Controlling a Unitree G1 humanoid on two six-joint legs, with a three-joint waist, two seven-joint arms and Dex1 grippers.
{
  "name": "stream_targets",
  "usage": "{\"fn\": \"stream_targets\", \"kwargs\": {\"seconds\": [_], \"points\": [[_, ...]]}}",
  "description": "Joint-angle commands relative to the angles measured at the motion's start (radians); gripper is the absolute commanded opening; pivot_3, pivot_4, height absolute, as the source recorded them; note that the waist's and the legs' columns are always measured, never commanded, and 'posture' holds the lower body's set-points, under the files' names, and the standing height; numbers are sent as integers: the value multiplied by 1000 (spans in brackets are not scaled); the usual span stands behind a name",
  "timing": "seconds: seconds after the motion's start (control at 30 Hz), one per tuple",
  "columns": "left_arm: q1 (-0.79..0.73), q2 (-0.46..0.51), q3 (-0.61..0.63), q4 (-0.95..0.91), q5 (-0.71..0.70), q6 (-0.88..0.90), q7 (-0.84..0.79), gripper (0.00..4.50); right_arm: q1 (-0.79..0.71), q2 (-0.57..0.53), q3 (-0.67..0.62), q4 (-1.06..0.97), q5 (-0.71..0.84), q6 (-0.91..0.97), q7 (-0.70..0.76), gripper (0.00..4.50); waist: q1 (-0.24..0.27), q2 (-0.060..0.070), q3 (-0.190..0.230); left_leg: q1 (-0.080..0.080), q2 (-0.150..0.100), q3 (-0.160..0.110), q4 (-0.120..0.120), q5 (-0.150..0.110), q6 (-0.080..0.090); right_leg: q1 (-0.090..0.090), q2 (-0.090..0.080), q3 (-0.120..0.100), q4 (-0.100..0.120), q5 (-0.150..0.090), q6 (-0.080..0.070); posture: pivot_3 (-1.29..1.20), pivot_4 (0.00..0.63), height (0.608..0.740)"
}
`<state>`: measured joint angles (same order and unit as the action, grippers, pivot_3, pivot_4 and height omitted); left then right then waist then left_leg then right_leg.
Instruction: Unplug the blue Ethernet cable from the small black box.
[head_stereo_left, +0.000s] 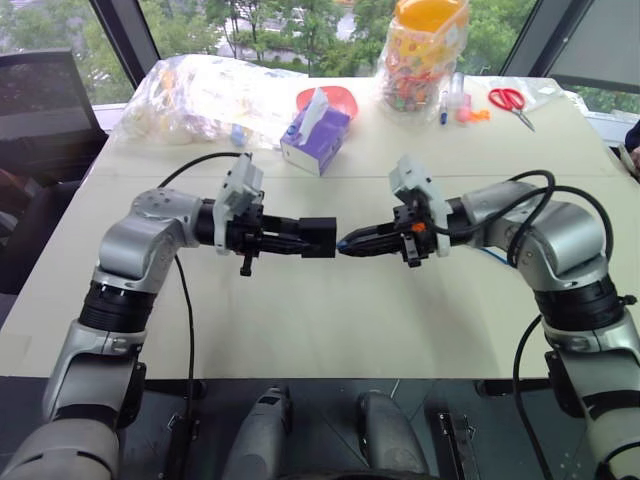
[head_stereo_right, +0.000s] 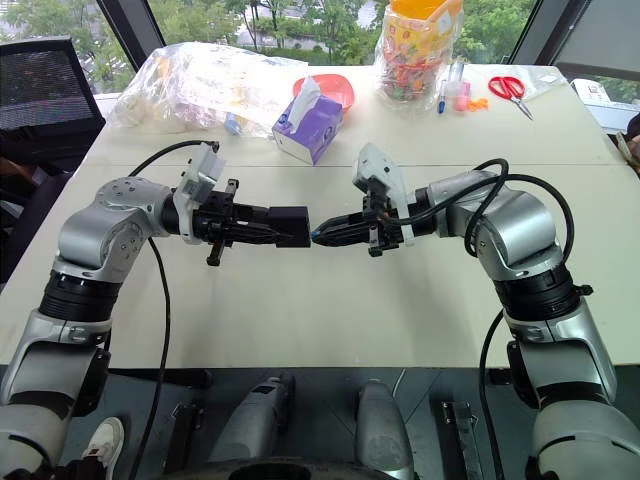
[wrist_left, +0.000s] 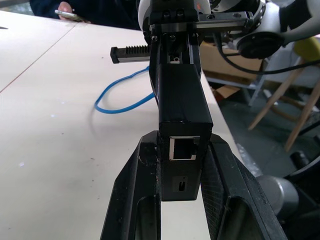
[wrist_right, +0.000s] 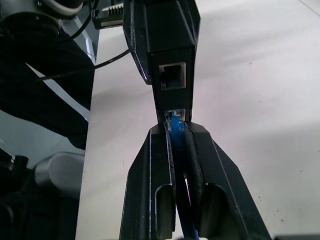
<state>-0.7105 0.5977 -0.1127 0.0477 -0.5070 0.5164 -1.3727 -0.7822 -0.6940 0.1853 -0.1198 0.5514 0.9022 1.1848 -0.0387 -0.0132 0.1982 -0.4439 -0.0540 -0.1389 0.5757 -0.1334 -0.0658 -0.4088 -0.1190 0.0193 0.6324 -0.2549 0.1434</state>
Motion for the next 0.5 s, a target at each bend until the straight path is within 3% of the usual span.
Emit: {"fn": "stream_targets", "kwargs": {"seconds": [0.03,0.27,0.4,0.5], "points": [[7,13,18,-32,-8,-20,-5,493,15,-48,-53,59,-28,-38,-10,47,3,0,0,0,0,0,0,0,0,0,0,0,0,0,0,0,150,728],[30,25,29,-41,0,-36,9,493,90,-104,-57,132,-113,-156,-24,47,0,0,0,0,0,0,0,0,0,0,0,0,0,0,0,0,150,728],[24,-35,26,32,78,-146,113,493,119,-38,-47,275,-305,-395,-240,47,-2,0,0,1,0,1,1,0,0,0,0,0,0,1,0,0,150,728],[12,-98,1,102,136,-221,173,493,102,27,-52,429,-391,-467,-383,47,0,0,0,1,0,1,2,0,0,1,0,0,0,2,0,0,150,728]]}}
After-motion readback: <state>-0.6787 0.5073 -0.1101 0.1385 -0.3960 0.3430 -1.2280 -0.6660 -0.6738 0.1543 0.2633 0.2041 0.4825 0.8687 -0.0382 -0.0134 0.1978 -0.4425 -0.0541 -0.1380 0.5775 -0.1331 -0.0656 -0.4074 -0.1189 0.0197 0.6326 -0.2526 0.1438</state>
